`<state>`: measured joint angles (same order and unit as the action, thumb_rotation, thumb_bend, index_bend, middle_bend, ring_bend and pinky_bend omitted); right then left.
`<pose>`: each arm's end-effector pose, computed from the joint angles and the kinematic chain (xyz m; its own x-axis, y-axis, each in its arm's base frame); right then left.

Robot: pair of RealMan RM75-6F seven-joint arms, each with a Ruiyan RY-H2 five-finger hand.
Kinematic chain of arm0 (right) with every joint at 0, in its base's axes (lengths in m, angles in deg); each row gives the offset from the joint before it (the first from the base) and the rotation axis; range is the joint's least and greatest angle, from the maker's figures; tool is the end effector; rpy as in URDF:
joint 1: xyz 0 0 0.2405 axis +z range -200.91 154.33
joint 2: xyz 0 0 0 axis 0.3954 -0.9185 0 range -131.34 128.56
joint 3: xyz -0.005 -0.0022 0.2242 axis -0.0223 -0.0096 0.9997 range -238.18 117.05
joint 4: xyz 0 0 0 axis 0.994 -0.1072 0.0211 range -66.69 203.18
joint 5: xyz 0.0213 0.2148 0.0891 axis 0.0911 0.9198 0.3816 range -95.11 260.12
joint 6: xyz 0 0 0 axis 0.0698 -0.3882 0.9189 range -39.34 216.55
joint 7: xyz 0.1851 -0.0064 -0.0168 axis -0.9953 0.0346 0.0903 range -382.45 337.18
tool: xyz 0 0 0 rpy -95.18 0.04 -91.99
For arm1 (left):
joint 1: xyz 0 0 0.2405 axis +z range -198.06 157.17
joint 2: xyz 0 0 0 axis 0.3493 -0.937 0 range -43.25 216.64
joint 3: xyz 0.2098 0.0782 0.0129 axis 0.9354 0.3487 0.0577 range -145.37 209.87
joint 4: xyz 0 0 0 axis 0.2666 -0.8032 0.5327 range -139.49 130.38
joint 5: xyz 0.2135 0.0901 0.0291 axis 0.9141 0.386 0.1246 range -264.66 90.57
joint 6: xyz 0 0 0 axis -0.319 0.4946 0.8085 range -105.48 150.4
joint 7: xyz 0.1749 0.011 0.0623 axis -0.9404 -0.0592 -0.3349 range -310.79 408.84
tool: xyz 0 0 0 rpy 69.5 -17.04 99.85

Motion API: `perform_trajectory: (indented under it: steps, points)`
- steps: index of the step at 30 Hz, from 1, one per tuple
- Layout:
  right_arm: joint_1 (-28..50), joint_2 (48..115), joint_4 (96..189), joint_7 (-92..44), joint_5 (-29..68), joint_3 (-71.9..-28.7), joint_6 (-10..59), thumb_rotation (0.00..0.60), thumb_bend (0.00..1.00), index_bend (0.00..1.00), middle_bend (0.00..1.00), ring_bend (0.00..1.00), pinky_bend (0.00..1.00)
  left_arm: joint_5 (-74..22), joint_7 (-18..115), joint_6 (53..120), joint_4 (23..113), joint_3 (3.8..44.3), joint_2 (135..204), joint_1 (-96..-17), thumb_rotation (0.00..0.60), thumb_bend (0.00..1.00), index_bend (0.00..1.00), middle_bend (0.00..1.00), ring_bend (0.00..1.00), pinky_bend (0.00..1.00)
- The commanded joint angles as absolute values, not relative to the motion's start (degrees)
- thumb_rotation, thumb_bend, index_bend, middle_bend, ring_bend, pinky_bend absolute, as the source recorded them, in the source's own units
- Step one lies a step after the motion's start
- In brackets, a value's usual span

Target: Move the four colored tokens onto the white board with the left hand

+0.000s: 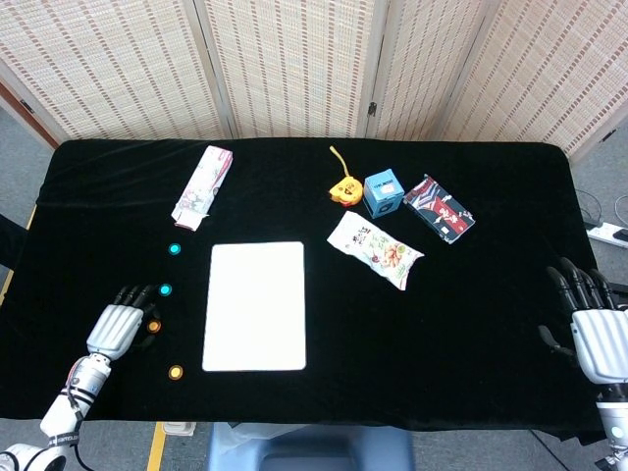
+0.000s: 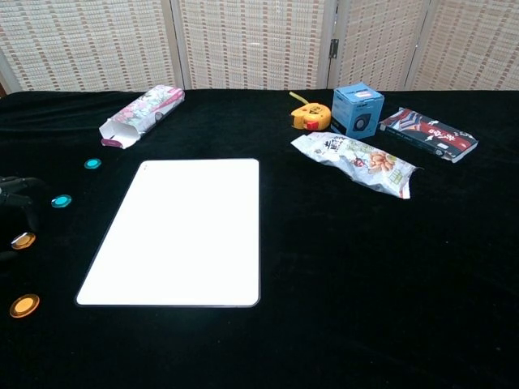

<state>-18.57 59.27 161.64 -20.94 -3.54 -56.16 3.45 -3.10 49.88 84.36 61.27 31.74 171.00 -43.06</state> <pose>-0.2910 -0.2283 0.1448 0.4581 0.0281 0.8885 -0.8887 -0.0092 0.4585 -0.3037 0.3059 -0.0057 0.5309 0.2766 0.8011 0.8461 -0.2268 -0.4824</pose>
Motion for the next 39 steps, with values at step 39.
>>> perform_trajectory:
  steps: [39]
  points:
    - [-18.9, 59.4, 161.0, -21.8, -3.0, -56.1, 3.2, 0.6, 0.36, 0.0, 0.02, 0.07, 0.0, -1.7, 46.1, 77.1, 72.1, 27.2, 166.8, -54.9, 0.6, 0.42, 0.54, 0.07, 0.0, 0.0]
